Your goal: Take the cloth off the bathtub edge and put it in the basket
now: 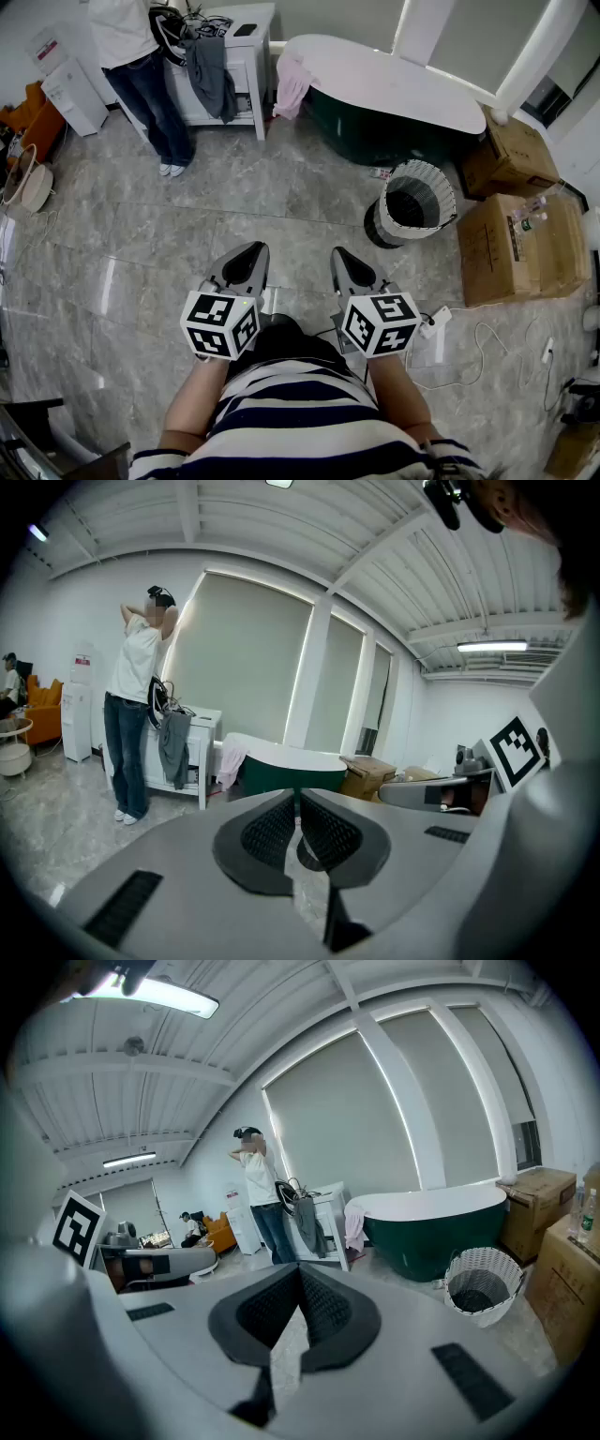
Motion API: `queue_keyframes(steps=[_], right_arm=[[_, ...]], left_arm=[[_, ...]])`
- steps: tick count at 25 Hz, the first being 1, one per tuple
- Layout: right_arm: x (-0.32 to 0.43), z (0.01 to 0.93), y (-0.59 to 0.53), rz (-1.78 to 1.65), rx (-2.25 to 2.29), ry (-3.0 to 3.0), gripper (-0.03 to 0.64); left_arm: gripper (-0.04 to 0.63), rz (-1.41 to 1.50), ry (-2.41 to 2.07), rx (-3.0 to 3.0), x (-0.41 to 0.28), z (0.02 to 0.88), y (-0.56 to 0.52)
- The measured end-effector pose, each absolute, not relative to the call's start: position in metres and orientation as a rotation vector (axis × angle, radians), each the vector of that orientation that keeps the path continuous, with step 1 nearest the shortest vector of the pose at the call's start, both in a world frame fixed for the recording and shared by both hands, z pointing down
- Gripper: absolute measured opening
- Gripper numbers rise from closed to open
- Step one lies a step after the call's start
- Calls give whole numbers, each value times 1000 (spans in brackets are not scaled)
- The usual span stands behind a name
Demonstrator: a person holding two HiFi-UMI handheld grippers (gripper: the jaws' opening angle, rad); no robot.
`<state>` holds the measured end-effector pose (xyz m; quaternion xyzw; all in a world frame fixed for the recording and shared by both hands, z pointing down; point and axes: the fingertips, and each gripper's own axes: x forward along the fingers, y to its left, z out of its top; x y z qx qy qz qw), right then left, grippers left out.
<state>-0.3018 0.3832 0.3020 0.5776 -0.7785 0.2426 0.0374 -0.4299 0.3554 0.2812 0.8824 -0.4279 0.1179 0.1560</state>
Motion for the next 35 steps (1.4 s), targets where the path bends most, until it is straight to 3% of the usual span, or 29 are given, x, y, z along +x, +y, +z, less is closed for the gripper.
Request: queue_keyframes(steps=[14, 35], right_arm=[[-288, 315, 355, 820, 1732, -2391, 26], [-304, 327, 188, 868, 1757, -2311, 26]], left_arm=[[31, 328, -1216, 2491, -415, 297, 330], [31, 329, -1068, 2537, -423, 317, 154]])
